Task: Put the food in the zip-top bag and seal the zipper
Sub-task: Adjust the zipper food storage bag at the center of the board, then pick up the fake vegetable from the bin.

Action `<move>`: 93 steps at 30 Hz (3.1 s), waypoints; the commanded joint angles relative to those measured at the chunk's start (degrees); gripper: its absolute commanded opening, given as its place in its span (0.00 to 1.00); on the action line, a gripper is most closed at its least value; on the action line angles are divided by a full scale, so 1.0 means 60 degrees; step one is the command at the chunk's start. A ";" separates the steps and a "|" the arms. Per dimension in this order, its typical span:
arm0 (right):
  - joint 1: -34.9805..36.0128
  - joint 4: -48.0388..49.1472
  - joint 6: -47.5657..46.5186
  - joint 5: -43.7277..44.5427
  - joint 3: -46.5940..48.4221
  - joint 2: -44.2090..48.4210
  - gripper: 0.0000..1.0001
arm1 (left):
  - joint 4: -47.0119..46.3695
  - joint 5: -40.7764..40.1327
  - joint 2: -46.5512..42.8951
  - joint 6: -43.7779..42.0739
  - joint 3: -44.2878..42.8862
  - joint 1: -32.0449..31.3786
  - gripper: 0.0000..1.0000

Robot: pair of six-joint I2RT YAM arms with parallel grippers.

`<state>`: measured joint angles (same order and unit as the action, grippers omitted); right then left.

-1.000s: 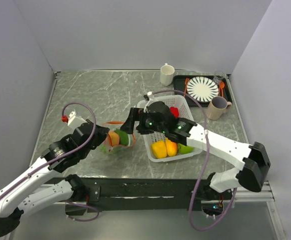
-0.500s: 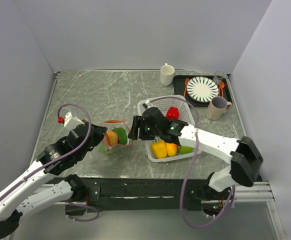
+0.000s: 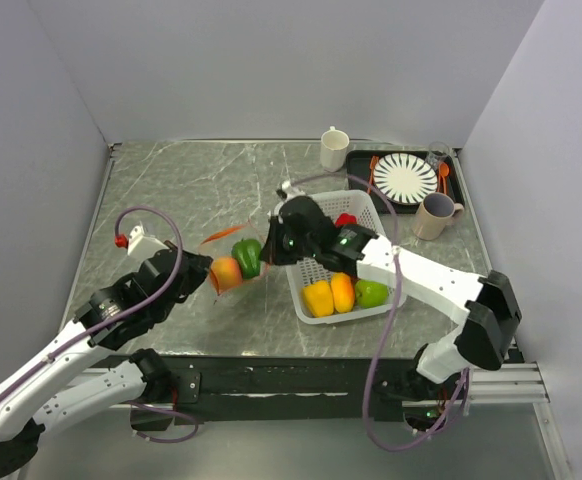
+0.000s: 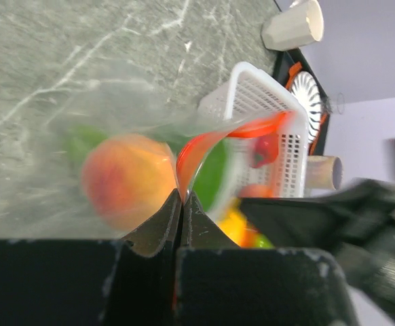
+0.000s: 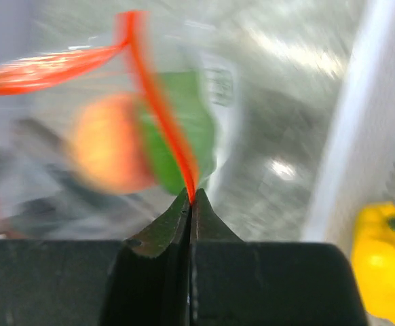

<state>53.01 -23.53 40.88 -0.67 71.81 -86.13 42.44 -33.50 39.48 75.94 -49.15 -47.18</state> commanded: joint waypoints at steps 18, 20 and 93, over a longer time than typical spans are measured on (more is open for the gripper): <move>-0.0120 -0.1701 -0.1482 -0.0345 0.2811 -0.1787 0.07 | 0.0370 -0.0805 0.0288 -0.0879 -0.0907 0.0026 0.01; -0.0193 -0.1734 -0.1481 0.0037 0.2478 -0.1789 0.24 | 0.0398 -0.0644 0.0537 -0.0806 -0.0877 0.0041 0.01; -0.4896 -0.0473 -0.1746 -0.0958 -0.0425 -0.0178 0.25 | -0.1710 0.1144 0.2678 -0.1261 -0.0174 0.0041 0.01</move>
<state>22.76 -27.40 30.17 -2.57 70.00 -91.09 32.62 -26.79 56.97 68.73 -49.15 -47.11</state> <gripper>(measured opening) 0.731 0.024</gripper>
